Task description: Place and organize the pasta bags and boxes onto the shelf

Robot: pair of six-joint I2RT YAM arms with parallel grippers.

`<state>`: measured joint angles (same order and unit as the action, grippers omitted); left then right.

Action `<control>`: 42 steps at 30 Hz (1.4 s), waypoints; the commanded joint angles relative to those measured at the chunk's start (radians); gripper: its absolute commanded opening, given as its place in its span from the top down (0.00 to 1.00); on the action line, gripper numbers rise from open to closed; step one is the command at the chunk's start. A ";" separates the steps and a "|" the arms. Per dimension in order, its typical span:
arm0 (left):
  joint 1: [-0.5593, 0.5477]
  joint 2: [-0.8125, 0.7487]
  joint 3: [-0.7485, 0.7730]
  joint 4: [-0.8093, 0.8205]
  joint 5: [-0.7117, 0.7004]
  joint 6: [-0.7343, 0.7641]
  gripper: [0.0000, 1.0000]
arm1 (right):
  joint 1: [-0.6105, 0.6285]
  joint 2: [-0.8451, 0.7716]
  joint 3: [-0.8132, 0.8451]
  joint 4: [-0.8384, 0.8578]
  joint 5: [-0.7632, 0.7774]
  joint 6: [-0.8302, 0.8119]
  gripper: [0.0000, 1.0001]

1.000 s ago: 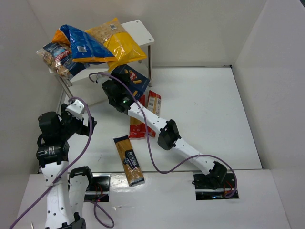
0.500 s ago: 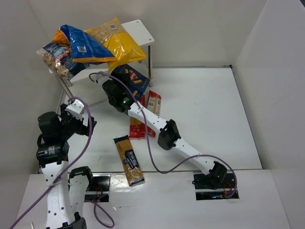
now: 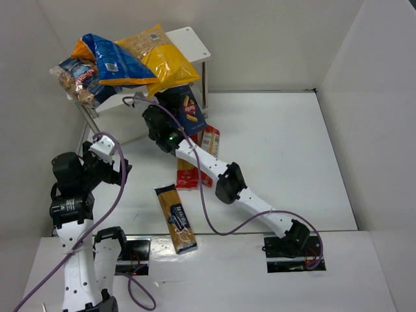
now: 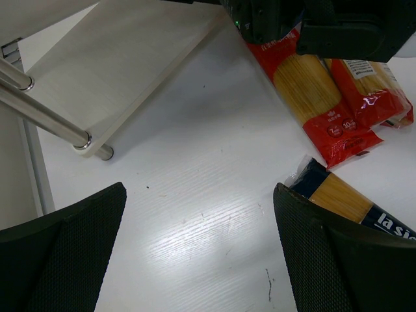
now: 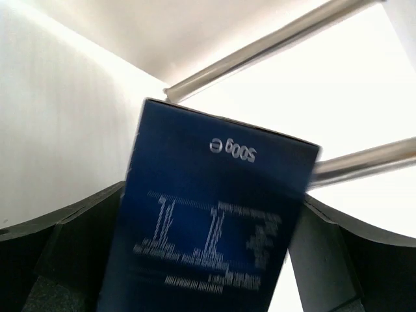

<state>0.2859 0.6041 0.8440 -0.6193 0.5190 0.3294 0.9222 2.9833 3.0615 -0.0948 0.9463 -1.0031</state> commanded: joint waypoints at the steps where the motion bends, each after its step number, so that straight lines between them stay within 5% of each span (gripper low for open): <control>1: 0.007 -0.007 -0.003 0.033 0.016 -0.020 0.00 | -0.008 -0.007 0.071 0.175 0.035 -0.052 0.00; 14: 0.007 -0.007 -0.003 0.024 0.016 -0.020 0.00 | 0.010 0.005 0.071 0.237 0.002 -0.106 0.00; 23: 0.016 -0.007 -0.003 0.024 0.016 -0.020 0.00 | 0.021 0.068 0.071 0.441 0.002 -0.295 0.00; 34: 0.016 -0.007 -0.003 0.024 0.016 -0.020 0.00 | 0.093 0.025 0.071 0.331 -0.050 -0.218 0.00; 42: 0.016 -0.017 -0.003 0.024 0.016 -0.020 0.00 | 0.168 -0.076 0.071 -0.078 -0.069 0.058 0.00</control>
<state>0.2943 0.6033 0.8440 -0.6201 0.5194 0.3294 1.0576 3.0444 3.0764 -0.0032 0.8974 -1.0935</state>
